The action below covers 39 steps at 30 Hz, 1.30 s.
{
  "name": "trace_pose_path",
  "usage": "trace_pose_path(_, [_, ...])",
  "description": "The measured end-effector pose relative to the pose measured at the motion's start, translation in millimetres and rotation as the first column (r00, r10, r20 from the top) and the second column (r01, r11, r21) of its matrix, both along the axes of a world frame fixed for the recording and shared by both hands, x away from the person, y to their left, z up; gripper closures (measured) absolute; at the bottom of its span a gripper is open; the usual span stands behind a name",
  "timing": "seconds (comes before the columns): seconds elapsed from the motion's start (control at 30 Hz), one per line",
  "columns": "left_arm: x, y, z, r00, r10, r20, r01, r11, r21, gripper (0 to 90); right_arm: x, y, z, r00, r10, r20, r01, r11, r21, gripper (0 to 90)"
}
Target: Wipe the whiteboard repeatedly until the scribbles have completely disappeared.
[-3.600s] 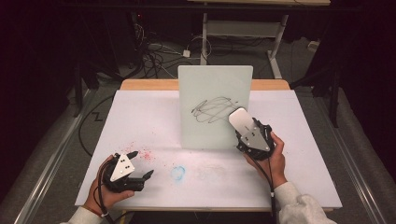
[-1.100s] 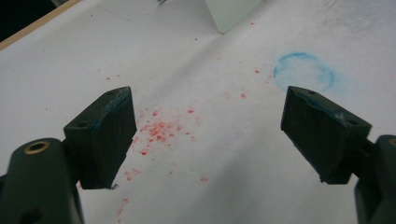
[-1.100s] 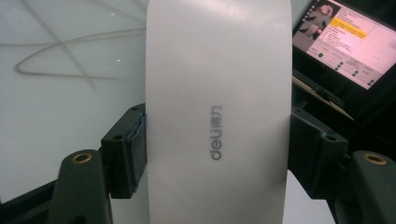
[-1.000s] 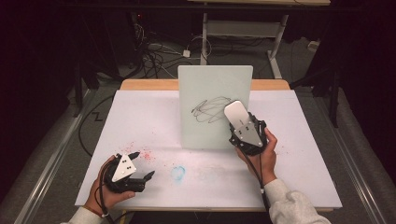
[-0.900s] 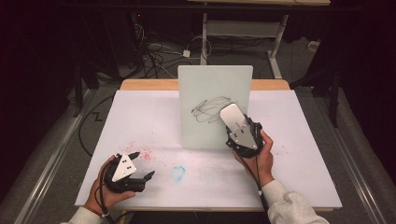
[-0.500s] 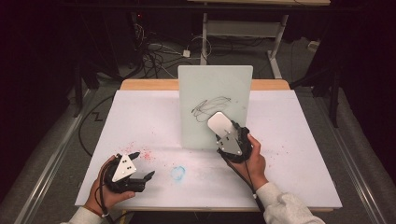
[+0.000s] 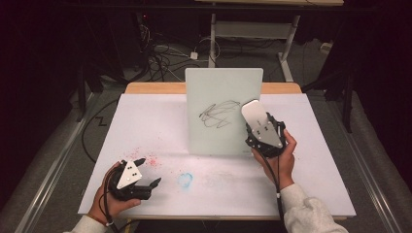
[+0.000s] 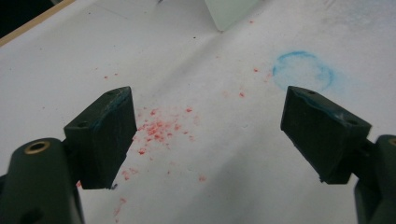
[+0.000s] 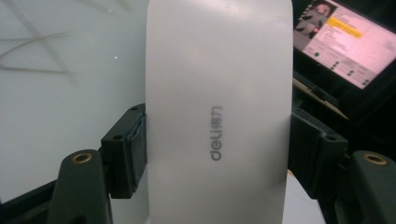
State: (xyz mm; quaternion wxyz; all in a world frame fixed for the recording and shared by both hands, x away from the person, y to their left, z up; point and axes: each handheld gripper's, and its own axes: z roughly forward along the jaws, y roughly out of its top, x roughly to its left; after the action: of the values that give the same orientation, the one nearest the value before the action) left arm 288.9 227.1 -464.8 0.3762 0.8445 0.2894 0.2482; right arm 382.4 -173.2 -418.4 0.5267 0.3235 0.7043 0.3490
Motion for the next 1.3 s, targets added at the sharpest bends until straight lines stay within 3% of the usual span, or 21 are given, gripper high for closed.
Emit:
trace_pose_path(0.13, [0.0,0.2,0.0,1.0,-0.003,0.0,0.003,1.0,-0.001,17.3,-5.6,22.6,-16.4,0.9982,0.056,-0.023,-0.058,0.996,-0.072,31.1])
trace_pose_path(0.27, [0.0,0.8,0.1,1.0,-0.003,0.001,0.003,1.0,-0.002,17.3,-10.3,41.2,-28.4,0.9914,0.117,-0.059,-0.123,0.986,-0.109,31.1])
trace_pose_path(0.4, [-0.6,1.2,0.6,1.0,-0.004,0.004,0.004,1.0,0.0,17.3,-12.5,53.4,-36.1,0.9914,0.121,-0.05,-0.128,0.979,-0.161,31.1])
trace_pose_path(0.5, [-1.0,2.3,0.9,1.0,0.0,0.006,0.0,1.0,-0.003,17.3,-10.7,47.6,-30.7,0.9887,0.135,-0.065,-0.144,0.977,-0.16,31.2])
trace_pose_path(0.7, [-2.1,3.8,1.2,1.0,0.003,0.009,-0.003,1.0,-0.004,17.3,-2.8,15.0,-10.7,0.9981,0.059,-0.016,-0.06,0.995,-0.077,31.2])
trace_pose_path(0.87, [-2.1,2.9,1.5,1.0,0.0,0.009,0.0,1.0,-0.003,17.3,0.8,-6.5,-0.1,0.9999,0.016,-0.004,-0.016,0.999,-0.037,31.2])
trace_pose_path(1.0, [-2.1,2.9,1.9,0.9999,-0.001,0.011,0.001,1.0,-0.003,17.3,0.4,-16.0,-1.4,0.9999,0.005,-0.014,-0.006,1.0,-0.013,31.2])
trace_pose_path(1.3, [-2.9,2.9,2.8,0.9999,-0.002,0.014,0.002,1.0,-0.007,17.3,-6.7,-11.4,-20.8,0.9981,0.023,-0.058,-0.026,0.998,-0.05,31.2])
